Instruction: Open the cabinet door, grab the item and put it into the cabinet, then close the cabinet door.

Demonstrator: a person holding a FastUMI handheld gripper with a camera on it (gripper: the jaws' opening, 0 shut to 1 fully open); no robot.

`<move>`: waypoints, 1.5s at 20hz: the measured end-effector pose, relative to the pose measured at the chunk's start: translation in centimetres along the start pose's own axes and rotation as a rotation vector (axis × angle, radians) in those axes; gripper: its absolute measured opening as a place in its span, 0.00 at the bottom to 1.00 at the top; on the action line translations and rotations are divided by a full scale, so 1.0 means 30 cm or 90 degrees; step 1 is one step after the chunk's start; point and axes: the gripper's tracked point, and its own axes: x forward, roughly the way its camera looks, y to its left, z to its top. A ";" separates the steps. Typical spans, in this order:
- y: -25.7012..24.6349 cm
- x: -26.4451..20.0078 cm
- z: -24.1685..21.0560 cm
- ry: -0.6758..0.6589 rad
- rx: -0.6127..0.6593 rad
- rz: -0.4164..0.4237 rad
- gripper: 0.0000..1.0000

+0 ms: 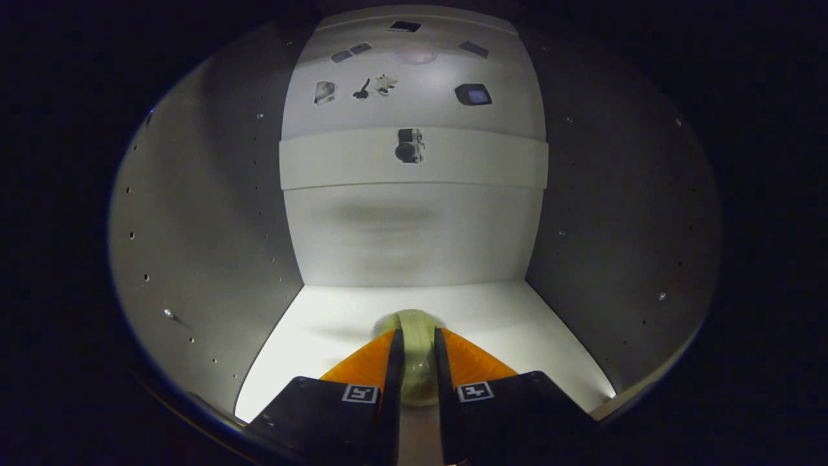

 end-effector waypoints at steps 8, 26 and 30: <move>0.035 -0.080 0.117 -0.081 0.025 0.036 0.51; 0.118 -1.072 0.123 -0.210 0.022 0.034 0.98; 0.040 -1.230 0.055 -0.203 0.055 -0.003 0.99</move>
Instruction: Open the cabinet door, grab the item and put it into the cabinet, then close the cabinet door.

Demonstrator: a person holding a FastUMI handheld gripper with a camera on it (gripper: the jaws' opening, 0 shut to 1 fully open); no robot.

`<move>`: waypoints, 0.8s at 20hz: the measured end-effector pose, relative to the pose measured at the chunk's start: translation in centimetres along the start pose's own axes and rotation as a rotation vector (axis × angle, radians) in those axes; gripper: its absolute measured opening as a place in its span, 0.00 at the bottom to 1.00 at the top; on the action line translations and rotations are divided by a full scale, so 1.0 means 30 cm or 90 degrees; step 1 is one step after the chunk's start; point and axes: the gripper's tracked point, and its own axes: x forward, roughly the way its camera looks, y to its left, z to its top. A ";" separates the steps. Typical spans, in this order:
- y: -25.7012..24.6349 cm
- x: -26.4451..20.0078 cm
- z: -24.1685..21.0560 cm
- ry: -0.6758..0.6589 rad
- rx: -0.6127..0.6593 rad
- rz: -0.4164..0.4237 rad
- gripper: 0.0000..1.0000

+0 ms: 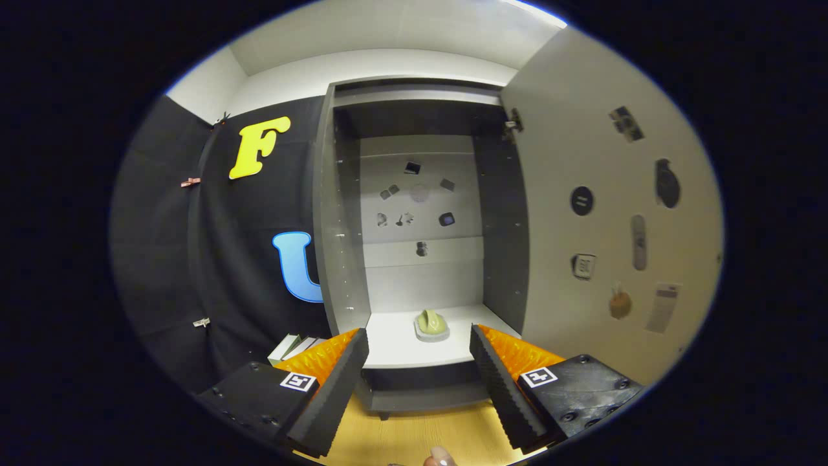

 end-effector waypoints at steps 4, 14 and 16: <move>-0.181 -0.182 0.014 0.013 0.014 -0.078 0.99; -0.714 -0.535 0.151 -0.034 0.022 -0.185 0.98; -0.813 -0.559 0.175 -0.053 0.039 -0.181 0.98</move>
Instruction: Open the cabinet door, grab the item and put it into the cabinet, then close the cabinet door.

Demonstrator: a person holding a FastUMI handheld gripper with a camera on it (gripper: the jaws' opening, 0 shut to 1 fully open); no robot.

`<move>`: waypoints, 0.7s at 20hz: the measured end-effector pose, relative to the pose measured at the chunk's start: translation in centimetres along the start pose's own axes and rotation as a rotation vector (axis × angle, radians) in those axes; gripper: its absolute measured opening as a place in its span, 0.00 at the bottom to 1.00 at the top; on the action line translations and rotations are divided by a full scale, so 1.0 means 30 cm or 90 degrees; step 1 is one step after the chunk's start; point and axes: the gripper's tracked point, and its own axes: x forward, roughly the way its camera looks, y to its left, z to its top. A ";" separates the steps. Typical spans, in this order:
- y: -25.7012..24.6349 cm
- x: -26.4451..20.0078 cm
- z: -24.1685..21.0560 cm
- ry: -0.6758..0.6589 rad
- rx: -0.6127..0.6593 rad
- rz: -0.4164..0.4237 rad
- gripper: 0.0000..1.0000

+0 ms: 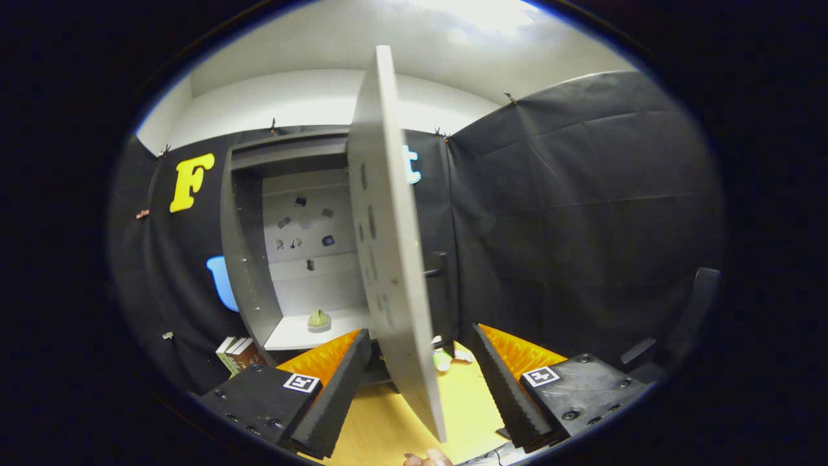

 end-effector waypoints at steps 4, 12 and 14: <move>-0.107 0.046 0.011 -0.007 -0.018 0.048 0.98; -0.112 0.145 0.008 0.012 -0.014 0.143 0.98; -0.099 0.149 0.002 0.013 -0.012 0.148 0.98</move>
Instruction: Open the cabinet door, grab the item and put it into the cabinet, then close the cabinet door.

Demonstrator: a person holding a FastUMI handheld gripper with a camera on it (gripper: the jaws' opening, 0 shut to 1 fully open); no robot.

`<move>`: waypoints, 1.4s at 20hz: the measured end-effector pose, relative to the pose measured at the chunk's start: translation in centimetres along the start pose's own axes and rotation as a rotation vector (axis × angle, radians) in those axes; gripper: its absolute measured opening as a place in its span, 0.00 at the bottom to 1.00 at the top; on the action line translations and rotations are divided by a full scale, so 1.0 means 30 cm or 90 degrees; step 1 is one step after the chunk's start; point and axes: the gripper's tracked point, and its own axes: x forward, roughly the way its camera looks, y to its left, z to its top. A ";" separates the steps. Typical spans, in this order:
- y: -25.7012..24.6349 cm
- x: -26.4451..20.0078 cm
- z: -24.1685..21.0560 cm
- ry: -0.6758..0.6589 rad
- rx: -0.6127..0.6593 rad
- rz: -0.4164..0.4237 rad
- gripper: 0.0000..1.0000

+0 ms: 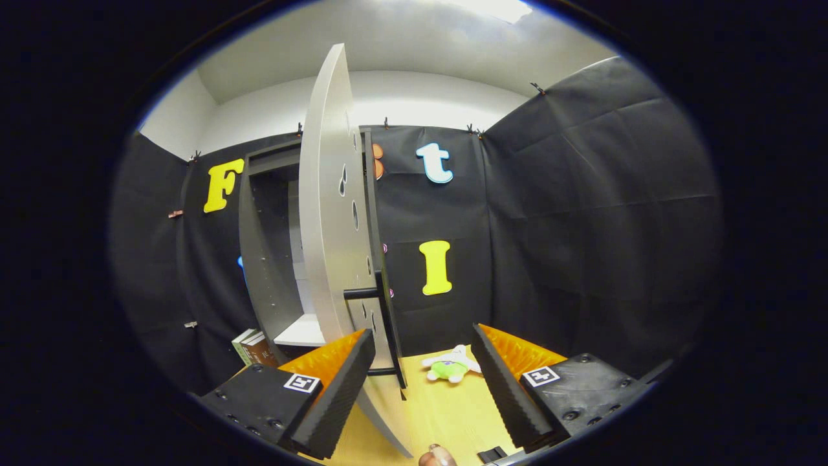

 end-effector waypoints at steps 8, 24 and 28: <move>0.210 -0.011 -0.029 0.001 -0.025 0.037 0.97; 0.822 0.098 -0.190 0.035 -0.008 0.082 0.99; 0.929 0.108 -0.207 0.024 -0.007 0.086 0.98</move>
